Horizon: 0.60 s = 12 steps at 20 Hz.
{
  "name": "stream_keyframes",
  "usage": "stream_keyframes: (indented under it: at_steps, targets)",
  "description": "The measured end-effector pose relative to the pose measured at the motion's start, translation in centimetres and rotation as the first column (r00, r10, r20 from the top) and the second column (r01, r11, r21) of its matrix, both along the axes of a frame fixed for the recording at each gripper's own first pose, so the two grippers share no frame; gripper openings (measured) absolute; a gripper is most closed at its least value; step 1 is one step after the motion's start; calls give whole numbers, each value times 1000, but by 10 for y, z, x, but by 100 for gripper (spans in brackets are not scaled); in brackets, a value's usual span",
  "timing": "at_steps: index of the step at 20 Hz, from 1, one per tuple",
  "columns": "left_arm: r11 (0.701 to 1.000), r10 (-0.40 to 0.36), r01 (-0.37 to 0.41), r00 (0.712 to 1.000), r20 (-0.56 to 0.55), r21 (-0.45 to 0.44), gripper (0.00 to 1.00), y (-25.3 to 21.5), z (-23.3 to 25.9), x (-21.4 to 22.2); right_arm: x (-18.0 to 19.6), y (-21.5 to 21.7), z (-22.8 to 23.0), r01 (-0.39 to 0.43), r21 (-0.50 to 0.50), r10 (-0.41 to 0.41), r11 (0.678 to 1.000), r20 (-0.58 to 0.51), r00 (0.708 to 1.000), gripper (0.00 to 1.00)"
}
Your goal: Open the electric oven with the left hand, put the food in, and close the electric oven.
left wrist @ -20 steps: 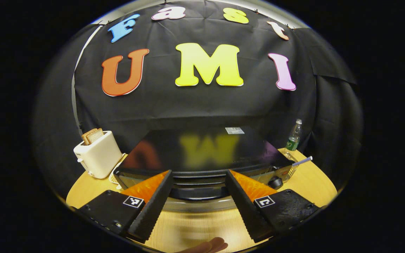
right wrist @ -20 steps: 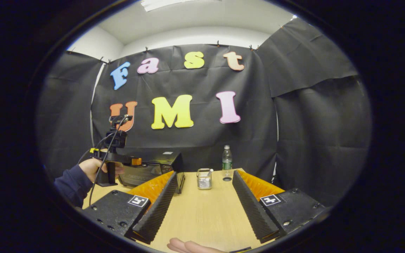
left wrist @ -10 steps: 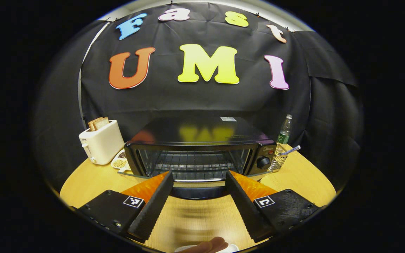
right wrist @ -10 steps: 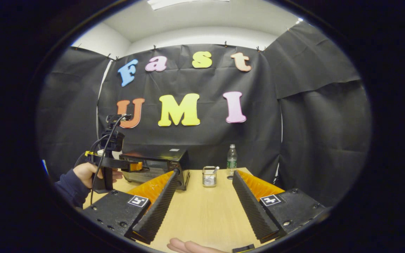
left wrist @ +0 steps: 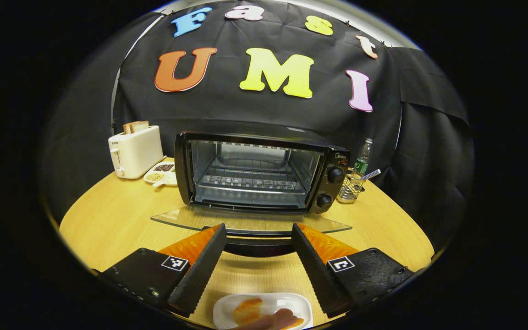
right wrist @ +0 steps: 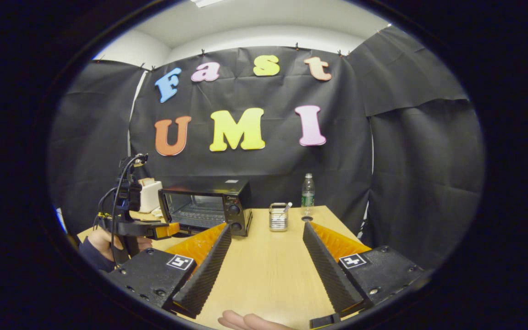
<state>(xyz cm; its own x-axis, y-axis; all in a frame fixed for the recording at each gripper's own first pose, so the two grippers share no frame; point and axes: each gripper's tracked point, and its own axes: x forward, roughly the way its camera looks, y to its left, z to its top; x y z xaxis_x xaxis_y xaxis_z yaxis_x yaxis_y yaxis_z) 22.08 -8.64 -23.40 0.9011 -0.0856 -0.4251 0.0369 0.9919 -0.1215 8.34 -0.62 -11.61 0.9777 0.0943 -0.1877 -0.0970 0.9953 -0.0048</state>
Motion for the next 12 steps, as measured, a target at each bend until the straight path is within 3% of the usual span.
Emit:
stream_keyframes:
  at_steps: [5,10,12]
  targets:
    - [999,-23,26,997,-78,32,95,-2,-30,-14,-2,30,-30,-51,-34,48,998,-67,997,96]
    - [999,-37,30,980,-195,-37,93,0,-61,-23,-5,51,-52,-70,-60,62,996,-121,991,100]
    - [998,-51,45,988,-148,-42,93,0,-50,-19,-4,61,-60,-80,-59,71,995,-142,987,100]
